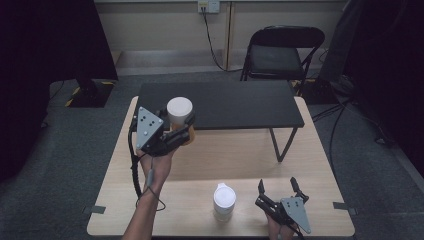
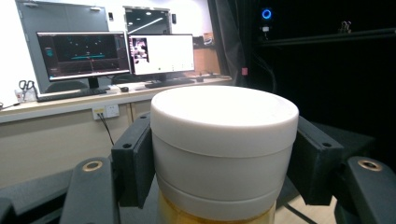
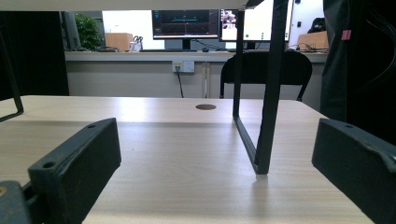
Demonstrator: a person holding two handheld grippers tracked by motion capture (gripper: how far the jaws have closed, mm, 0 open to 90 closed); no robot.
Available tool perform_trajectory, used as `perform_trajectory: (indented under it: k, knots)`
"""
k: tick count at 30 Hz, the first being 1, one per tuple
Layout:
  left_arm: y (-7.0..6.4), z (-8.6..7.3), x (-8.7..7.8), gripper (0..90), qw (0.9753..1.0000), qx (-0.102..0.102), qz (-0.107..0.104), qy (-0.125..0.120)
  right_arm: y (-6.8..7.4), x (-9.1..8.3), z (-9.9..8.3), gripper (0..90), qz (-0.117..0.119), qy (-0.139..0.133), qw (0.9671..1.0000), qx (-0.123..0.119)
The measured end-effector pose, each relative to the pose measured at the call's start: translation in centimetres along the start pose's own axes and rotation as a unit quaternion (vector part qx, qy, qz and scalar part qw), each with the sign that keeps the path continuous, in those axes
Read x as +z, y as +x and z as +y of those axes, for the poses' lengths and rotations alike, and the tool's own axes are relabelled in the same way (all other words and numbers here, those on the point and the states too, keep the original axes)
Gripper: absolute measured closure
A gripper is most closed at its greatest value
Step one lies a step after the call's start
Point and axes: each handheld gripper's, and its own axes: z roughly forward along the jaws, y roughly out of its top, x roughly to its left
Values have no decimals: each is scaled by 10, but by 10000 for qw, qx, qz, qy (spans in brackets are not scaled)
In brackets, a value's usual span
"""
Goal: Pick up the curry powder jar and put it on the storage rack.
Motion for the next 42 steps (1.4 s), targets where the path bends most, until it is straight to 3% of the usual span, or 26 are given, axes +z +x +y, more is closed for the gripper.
perform_trajectory:
  k: [9, 23, 31, 42]
  knots:
    - [6, 14, 22, 337, 9996, -136, 228, 67, 0, 0, 0, 0, 0, -1, 10000, 3]
    - [7, 14, 55, 336, 9991, -194, 329, 194, 0, 0, 0, 0, 8, -2, 10000, -1]
    - [14, 6, 61, 336, 9987, -383, 305, 114, 0, 0, 0, 0, 4, -2, 10000, 1]
    - [13, 1, 59, 334, 9988, -390, 283, 14, 0, 0, 0, 0, -3, -5, 10000, -2]
